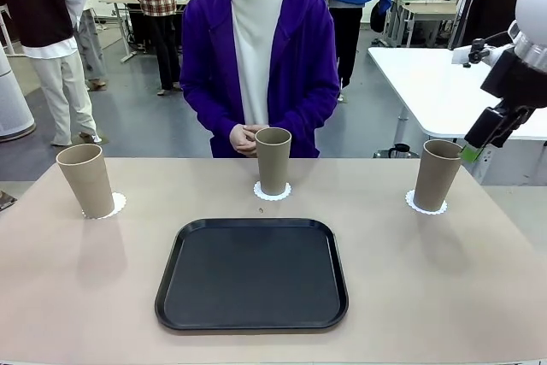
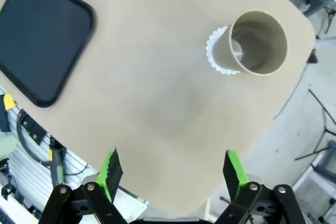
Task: Place coasters on the table and set cups on them.
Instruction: Take one Reusable plastic cup from the Flat Tray and place it on a coaster set by the human.
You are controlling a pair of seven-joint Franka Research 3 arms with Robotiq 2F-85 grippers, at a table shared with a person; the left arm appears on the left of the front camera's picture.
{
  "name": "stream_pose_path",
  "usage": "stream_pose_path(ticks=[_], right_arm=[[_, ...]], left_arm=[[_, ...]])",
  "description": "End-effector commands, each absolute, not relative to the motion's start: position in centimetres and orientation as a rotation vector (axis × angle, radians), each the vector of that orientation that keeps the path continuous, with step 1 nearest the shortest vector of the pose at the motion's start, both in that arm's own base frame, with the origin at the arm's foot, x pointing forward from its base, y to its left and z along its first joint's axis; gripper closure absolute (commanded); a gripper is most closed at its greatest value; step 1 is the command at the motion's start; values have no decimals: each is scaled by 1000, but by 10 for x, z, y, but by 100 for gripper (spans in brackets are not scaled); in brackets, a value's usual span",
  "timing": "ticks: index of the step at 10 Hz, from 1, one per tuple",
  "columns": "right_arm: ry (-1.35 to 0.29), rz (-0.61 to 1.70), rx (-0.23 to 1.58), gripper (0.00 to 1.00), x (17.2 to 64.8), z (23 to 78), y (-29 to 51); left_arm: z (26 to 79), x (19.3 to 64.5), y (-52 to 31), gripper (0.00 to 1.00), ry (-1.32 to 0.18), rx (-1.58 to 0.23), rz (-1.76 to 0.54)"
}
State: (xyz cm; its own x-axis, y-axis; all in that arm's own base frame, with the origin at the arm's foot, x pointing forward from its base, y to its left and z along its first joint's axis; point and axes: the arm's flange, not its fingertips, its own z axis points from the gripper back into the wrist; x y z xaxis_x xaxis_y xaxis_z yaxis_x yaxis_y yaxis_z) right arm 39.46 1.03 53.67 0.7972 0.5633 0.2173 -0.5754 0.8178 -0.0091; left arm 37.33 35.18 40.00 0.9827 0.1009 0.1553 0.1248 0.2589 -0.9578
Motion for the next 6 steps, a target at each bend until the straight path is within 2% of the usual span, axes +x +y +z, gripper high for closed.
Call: stream_pose_path(ticks=[1,6], right_arm=[[-241,613,63,0,392,539,4],[-241,613,63,0,392,539,4]], left_arm=[[402,372,352,0,-197,-1304,-7],[402,372,352,0,-197,-1304,-7]])
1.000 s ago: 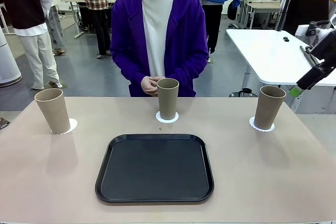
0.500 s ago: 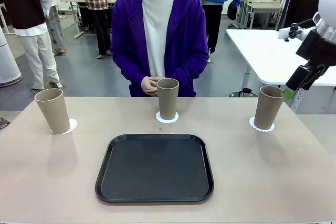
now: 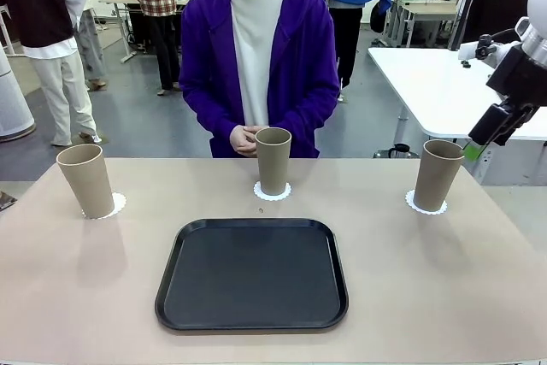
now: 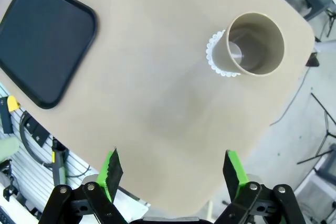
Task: Place coasters on the table and set cups on them.
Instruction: Take one Reusable plastic cup from the Flat Tray and place it on a coaster set by the human.
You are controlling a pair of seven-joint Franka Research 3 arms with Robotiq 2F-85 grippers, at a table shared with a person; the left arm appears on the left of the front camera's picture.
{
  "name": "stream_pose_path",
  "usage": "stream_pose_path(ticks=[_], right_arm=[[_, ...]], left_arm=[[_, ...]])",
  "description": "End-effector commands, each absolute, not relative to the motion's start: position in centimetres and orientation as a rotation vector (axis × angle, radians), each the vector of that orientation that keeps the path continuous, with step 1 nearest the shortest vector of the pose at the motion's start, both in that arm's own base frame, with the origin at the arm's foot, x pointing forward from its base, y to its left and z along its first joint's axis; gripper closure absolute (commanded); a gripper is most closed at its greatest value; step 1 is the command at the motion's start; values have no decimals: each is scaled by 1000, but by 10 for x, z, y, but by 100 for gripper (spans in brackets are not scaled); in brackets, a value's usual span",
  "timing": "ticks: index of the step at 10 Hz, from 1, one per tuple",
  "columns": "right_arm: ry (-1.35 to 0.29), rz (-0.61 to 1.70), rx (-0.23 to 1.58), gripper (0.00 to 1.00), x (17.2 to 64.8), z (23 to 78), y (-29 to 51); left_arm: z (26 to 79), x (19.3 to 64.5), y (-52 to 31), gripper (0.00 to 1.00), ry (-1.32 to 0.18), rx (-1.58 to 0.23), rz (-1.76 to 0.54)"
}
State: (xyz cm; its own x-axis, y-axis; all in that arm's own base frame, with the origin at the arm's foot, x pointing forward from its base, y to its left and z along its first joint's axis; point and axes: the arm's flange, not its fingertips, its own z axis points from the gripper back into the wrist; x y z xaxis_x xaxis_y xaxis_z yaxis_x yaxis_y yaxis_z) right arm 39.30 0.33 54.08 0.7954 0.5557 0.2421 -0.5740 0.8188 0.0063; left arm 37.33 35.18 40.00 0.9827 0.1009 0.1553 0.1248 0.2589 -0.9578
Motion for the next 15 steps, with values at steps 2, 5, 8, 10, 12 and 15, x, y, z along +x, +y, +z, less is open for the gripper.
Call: stream_pose_path(ticks=[2,5,8,10,12,15], right_arm=[[-241,613,63,0,392,539,4],[-241,613,63,0,392,539,4],[-241,613,63,0,392,539,4],[-208,526,104,0,381,537,-3],[-122,340,95,0,345,510,-20],[-150,251,136,0,293,497,-37]], left_arm=[[402,372,352,0,-197,-1304,-7],[402,372,352,0,-197,-1304,-7],[402,372,352,0,-197,-1304,-7],[402,372,352,0,-197,-1304,-7],[402,372,352,0,-197,-1304,-7],[402,372,352,0,-197,-1304,-7]])
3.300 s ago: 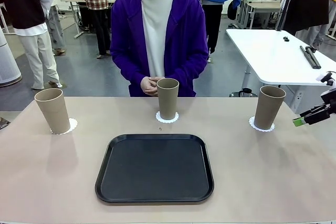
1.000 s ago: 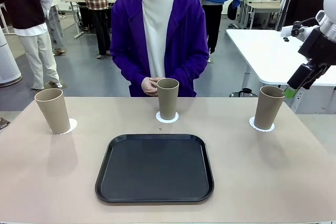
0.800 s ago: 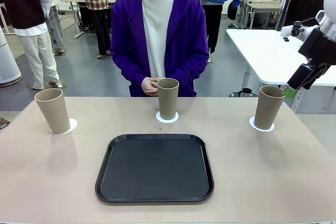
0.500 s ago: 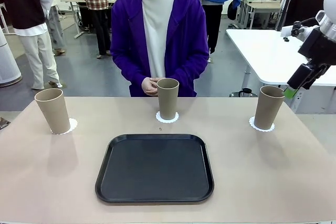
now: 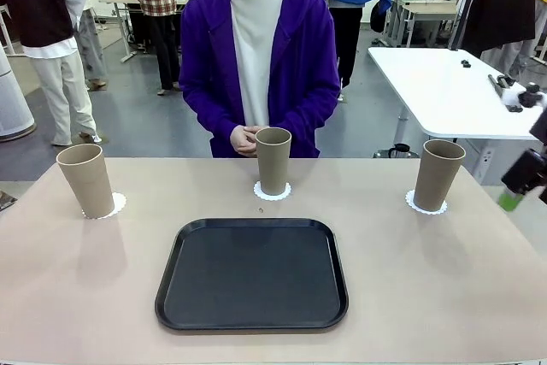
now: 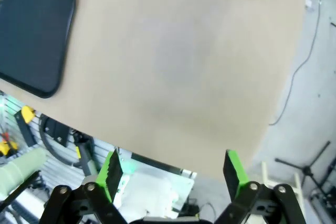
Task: Place coasters on the table and set cups on them.
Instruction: Take one Reusable plastic cup from the Flat Tray and place it on a coaster set by the human.
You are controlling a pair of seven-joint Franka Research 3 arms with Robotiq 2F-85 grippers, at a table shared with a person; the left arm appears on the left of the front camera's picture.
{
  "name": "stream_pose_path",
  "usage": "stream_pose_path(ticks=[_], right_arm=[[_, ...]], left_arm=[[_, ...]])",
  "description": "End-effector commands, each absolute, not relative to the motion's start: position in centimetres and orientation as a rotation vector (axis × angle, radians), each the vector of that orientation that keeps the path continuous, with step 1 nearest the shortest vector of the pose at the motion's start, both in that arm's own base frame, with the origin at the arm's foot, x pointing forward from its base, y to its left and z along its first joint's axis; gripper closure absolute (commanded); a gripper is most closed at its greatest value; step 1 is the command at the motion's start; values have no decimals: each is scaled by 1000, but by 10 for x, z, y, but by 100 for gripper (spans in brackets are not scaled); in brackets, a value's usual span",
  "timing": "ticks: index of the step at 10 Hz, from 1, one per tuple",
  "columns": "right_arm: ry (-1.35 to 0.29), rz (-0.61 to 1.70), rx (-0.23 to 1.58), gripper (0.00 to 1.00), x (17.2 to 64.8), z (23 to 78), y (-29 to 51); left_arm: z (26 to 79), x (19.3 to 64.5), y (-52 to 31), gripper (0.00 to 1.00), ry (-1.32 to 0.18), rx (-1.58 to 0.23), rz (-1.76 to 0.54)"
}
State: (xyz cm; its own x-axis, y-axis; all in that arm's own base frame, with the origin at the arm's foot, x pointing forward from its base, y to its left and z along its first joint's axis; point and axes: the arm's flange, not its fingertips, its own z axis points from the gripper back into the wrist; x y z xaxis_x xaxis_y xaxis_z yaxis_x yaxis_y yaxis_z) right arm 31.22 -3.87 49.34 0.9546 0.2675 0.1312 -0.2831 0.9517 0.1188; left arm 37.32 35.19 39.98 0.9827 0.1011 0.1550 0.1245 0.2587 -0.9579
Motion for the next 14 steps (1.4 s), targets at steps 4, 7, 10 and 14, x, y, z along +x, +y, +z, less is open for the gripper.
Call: stream_pose_path(ticks=[4,7,10,14], right_arm=[[-368,190,879,0,297,488,-155],[-326,143,1252,0,303,457,-225],[-378,66,1375,0,304,437,-257],[-271,87,1404,0,321,406,-247]], left_arm=[[402,372,352,0,-197,-1304,-7],[402,372,352,0,-197,-1304,-7],[402,372,352,0,-197,-1304,-7],[402,372,352,0,-197,-1304,-7]])
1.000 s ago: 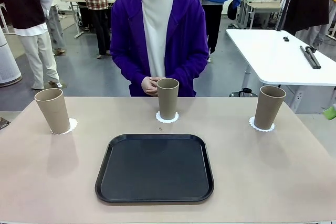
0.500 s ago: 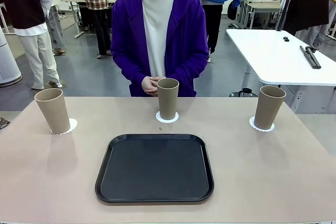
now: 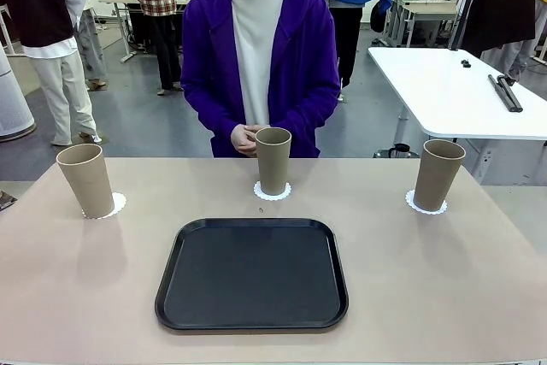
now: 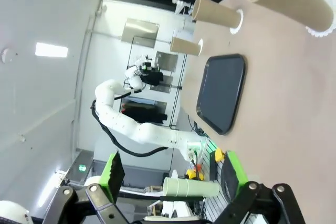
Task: Place coasters on the table and set cups on them.
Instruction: Take one Reusable plastic cup from the Flat Tray and place it on a coaster set by the human.
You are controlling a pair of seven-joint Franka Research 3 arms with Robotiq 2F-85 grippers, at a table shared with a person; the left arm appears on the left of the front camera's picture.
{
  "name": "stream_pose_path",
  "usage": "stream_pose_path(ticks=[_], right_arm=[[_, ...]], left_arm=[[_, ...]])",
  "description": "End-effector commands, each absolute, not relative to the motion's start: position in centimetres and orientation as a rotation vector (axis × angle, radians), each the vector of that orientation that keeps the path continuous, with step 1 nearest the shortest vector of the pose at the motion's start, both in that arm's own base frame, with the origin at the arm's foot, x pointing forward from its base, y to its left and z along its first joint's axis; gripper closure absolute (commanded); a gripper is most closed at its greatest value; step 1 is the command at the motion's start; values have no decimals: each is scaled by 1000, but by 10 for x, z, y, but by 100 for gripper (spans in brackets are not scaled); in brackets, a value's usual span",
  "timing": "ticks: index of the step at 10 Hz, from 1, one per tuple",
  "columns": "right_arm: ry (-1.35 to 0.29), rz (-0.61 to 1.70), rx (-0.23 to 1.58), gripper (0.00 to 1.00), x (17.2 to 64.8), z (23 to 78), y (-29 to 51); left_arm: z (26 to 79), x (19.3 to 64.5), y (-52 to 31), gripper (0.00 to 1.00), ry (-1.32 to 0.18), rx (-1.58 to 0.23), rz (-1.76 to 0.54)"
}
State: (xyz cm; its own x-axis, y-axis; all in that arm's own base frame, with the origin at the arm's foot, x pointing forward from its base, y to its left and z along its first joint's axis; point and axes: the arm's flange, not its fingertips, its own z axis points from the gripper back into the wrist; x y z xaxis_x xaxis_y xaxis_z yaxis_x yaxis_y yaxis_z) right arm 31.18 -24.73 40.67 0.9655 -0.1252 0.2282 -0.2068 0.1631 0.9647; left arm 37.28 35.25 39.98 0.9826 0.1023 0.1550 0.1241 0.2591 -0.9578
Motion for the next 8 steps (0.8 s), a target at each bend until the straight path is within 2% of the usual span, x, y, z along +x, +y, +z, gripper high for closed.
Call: stream_pose_path(ticks=[1,5,6,8], right_arm=[[-252,76,1407,0,329,396,-239],[-252,81,1415,0,343,383,-225],[-189,75,1418,0,339,381,-222],[-189,75,1418,0,339,381,-222]], left_arm=[[402,372,352,0,-197,-1304,-7],[402,372,352,0,-197,-1304,-7],[402,372,352,0,-197,-1304,-7],[402,372,352,0,-197,-1304,-7]])
